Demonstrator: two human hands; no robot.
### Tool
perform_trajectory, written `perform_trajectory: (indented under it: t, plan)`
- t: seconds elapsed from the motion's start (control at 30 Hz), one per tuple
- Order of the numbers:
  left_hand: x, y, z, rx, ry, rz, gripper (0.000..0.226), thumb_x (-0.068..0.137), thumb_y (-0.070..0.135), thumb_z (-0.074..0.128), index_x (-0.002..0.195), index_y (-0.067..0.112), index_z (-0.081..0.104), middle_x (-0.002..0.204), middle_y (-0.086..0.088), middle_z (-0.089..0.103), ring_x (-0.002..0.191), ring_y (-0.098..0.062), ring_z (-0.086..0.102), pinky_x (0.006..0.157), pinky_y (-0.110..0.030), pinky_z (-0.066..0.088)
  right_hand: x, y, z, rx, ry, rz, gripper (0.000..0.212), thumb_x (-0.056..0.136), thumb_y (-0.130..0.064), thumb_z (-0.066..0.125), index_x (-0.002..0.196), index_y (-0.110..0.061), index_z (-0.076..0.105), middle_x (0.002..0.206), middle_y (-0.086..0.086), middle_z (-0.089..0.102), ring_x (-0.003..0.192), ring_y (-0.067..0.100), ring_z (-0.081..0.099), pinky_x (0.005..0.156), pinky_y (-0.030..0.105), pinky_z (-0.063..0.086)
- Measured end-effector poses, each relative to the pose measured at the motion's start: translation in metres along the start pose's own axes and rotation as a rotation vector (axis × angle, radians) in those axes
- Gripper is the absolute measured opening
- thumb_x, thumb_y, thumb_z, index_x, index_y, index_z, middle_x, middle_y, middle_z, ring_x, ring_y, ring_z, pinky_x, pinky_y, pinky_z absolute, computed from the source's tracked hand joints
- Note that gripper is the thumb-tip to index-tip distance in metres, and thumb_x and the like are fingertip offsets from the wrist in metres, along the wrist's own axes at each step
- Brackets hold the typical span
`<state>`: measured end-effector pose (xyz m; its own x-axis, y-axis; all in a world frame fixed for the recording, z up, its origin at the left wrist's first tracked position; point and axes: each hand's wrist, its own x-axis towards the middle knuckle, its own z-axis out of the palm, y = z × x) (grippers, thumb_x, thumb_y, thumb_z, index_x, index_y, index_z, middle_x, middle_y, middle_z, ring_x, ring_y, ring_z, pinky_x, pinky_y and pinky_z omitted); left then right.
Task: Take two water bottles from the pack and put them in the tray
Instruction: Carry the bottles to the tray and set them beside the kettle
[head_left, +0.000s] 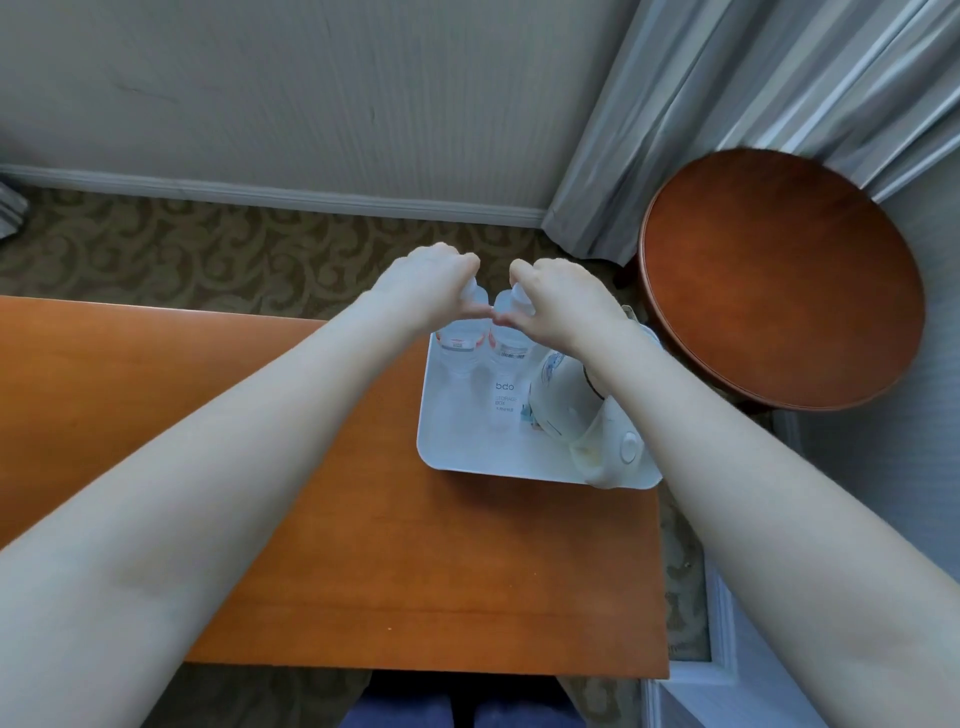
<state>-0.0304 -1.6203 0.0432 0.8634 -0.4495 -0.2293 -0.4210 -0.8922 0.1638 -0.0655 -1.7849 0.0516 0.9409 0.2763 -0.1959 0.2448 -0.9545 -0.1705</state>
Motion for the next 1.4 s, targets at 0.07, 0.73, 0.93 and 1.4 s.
perform_trajectory:
  t: [0.07, 0.73, 0.93, 1.4]
  plan:
    - [0.003, -0.003, -0.007, 0.077, -0.030, 0.038, 0.065, 0.078, 0.065, 0.056, 0.112, 0.009, 0.051, 0.104, -0.013, 0.061, 0.093, -0.033, 0.058, 0.064, -0.039, 0.043, 0.002, 0.003, -0.009, -0.101, -0.073, -0.049, 0.052, 0.083, -0.051, 0.060, 0.113, -0.010, 0.048, 0.103, 0.013, 0.060, 0.097, 0.031, 0.055, 0.066, 0.037, 0.039]
    - [-0.011, -0.008, -0.007, 0.215, 0.055, 0.240, 0.033, 0.095, 0.035, 0.048, 0.093, 0.002, 0.049, 0.090, -0.017, 0.062, 0.073, -0.034, 0.056, 0.056, -0.037, 0.040, 0.003, 0.008, -0.019, -0.092, -0.067, -0.093, 0.025, 0.091, -0.023, 0.057, 0.107, -0.004, 0.055, 0.099, 0.019, 0.059, 0.089, 0.035, 0.054, 0.073, 0.045, 0.050]
    - [-0.013, 0.016, 0.004, 0.052, 0.160, -0.050, 0.039, 0.096, 0.035, 0.045, 0.098, -0.002, 0.056, 0.096, -0.023, 0.063, 0.082, -0.039, 0.057, 0.060, -0.036, 0.033, -0.002, -0.006, -0.007, 0.066, 0.117, 0.077, 0.028, 0.091, -0.027, 0.057, 0.092, 0.001, 0.056, 0.095, 0.024, 0.061, 0.089, 0.042, 0.056, 0.061, 0.036, 0.034]
    - [-0.009, 0.025, 0.007, -0.110, 0.150, -0.201, 0.039, 0.094, 0.036, 0.050, 0.106, 0.000, 0.058, 0.103, -0.021, 0.061, 0.092, -0.037, 0.058, 0.065, -0.036, 0.038, -0.003, -0.014, 0.001, 0.127, 0.178, 0.210, 0.028, 0.092, -0.027, 0.055, 0.096, 0.000, 0.057, 0.097, 0.021, 0.063, 0.091, 0.038, 0.058, 0.063, 0.035, 0.036]
